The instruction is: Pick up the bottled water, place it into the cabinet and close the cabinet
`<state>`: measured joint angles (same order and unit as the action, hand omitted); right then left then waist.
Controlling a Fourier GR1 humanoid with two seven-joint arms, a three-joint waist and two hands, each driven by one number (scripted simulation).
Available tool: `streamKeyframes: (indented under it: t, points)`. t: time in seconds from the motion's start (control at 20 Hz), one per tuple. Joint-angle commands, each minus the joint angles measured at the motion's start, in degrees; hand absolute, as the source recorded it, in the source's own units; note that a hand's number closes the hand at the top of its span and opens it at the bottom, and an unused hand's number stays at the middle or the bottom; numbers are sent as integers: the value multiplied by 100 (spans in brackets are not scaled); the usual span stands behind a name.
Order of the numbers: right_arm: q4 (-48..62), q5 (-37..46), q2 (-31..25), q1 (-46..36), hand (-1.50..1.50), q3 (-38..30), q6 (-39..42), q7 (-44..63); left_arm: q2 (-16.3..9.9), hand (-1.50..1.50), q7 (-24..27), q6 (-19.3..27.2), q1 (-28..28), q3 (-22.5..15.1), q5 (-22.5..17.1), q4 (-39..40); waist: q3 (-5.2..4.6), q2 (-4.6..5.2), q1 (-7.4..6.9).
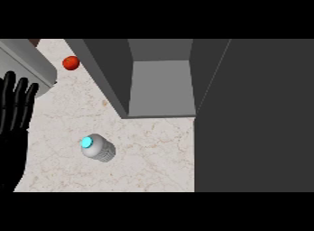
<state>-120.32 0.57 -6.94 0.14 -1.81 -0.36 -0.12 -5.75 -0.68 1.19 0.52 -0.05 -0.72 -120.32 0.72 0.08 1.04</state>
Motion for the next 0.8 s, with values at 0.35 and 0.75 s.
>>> streamKeyframes:
  t: [0.35, 0.75]
  points:
    - [-475, -808, 364, 1020, -150, 908, 574, 502, -153, -150, -681, -1934, 842, -1779, -1979, -36, -77, -26, 5]
    - [-2304, -1543, -8, 2308, -150, 695, 753, 1345, -1047, -150, -1636, -2151, 2294, -1489, -3388, -2170, -74, -52, -118]
